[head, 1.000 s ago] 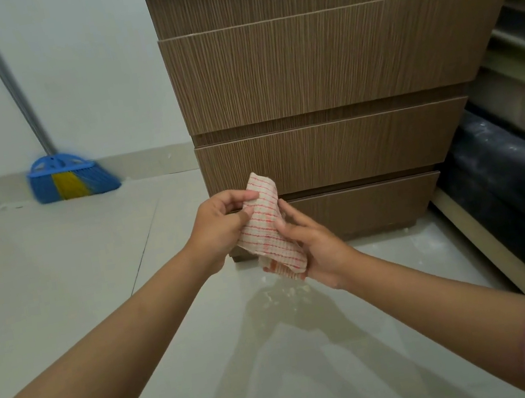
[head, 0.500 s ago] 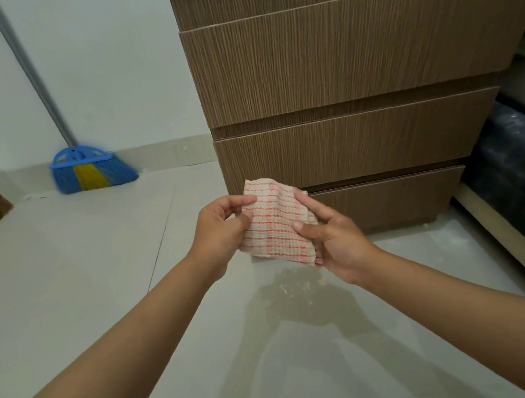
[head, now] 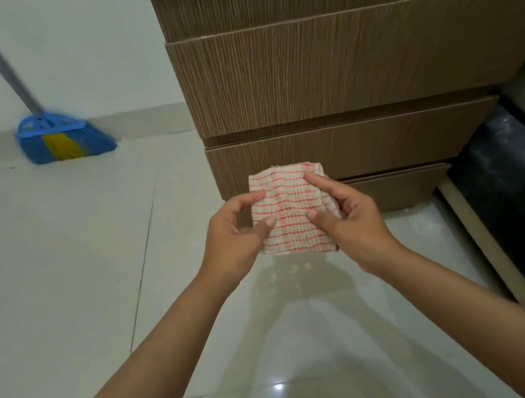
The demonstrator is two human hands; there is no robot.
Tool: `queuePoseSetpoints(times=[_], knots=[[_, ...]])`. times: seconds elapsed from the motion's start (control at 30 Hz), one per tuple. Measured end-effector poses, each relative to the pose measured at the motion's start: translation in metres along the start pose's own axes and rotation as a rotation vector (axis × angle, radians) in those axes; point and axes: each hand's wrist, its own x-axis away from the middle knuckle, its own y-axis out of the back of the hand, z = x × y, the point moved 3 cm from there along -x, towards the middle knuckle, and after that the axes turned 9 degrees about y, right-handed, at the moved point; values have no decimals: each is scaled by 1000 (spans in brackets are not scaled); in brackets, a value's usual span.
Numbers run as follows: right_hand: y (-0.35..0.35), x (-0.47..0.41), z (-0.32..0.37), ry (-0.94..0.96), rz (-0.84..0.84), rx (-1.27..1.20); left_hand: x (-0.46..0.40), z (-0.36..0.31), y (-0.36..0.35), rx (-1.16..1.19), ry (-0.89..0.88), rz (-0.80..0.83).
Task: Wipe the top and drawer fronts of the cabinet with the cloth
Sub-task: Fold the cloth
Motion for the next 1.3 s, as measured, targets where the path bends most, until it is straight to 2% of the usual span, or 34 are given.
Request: queuePoseSetpoints(times=[0.2, 0.47, 0.6, 0.8, 1.03, 1.3], knots=[[5, -6, 138, -92, -40, 69, 40, -121, -10, -20, 114, -30], [17, -20, 359, -200, -131, 122, 96, -329, -29, -114, 190, 46], [38, -41, 423, -184, -167, 203, 93, -393, -53, -158, 189, 76], [104, -85, 428, -238, -259, 249, 45, -418, -120, -216, 212, 138], [189, -168, 373, -349, -152, 382, -41, -401, -209, -260, 403, 19], [234, -224, 319, -417, 24, 588, -106, -374, -251, -576, 350, 49]])
